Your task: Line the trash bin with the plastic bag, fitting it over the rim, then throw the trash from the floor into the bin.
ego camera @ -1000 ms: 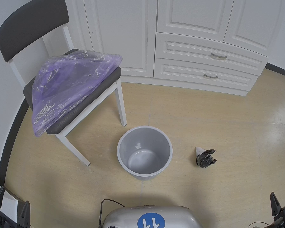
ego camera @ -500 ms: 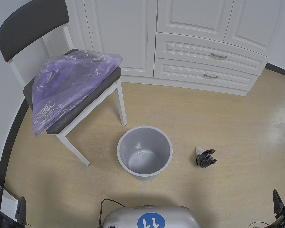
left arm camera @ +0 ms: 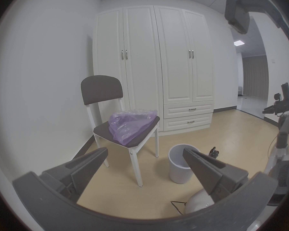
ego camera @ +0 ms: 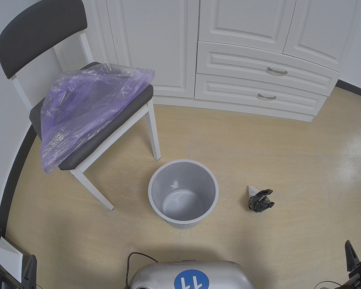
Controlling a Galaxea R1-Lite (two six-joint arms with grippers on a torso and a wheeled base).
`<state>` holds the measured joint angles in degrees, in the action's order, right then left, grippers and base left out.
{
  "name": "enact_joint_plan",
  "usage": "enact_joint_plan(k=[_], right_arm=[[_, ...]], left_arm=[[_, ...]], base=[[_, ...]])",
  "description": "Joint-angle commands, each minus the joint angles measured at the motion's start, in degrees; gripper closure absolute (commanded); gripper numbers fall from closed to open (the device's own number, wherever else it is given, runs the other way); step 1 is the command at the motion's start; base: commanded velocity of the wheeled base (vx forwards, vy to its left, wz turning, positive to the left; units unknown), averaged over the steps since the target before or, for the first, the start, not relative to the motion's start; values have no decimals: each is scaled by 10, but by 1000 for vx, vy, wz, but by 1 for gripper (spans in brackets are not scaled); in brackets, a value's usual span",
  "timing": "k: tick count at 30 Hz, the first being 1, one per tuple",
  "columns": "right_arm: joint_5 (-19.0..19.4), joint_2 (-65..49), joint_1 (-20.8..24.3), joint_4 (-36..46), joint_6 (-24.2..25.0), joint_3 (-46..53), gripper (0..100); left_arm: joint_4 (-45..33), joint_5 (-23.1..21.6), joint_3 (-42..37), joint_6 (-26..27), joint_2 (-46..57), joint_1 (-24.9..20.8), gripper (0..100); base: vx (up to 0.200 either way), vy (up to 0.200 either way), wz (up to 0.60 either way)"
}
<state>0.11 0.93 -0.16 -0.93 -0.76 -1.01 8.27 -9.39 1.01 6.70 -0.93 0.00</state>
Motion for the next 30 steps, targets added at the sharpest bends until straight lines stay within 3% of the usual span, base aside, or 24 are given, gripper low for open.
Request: enact_joint_plan(k=[1,2,5,6,9,13,18,19,22,30], right_arm=[[-26,-8,2,-16,140,-61,0],[-26,-5,2,1,158,-74,0],[-24,-6,3,49,141,-86,0],[-17,-9,2,58,102,-88,0],[9,0,4,55,55,-101,0],[34,52,4,45,31,-124,0],[41,181,5,-31,19,-134,0],[40,238,5,-92,18,-137,0],[39,313,5,-169,-4,-149,0],[37,415,6,-224,-14,-229,0]], left_arm=[[14,38,-4,-37,9,0,0],[15,46,0,-58,9,0,0],[16,51,17,-94,9,0,0],[8,50,33,-102,9,0,0],[-10,49,47,-95,8,0,0],[-49,50,74,-63,-15,-6,0],[-69,53,119,-50,-113,-18,0],[-68,53,144,-44,-166,-17,0],[-68,60,180,-20,-239,-11,0],[-67,112,233,49,-343,-10,0]], base=[[0,0,0],[0,0,0],[0,0,0],[0,0,0],[0,0,0],[0,0,0],[0,0,0],[0,0,0],[0,0,0],[0,0,0]])
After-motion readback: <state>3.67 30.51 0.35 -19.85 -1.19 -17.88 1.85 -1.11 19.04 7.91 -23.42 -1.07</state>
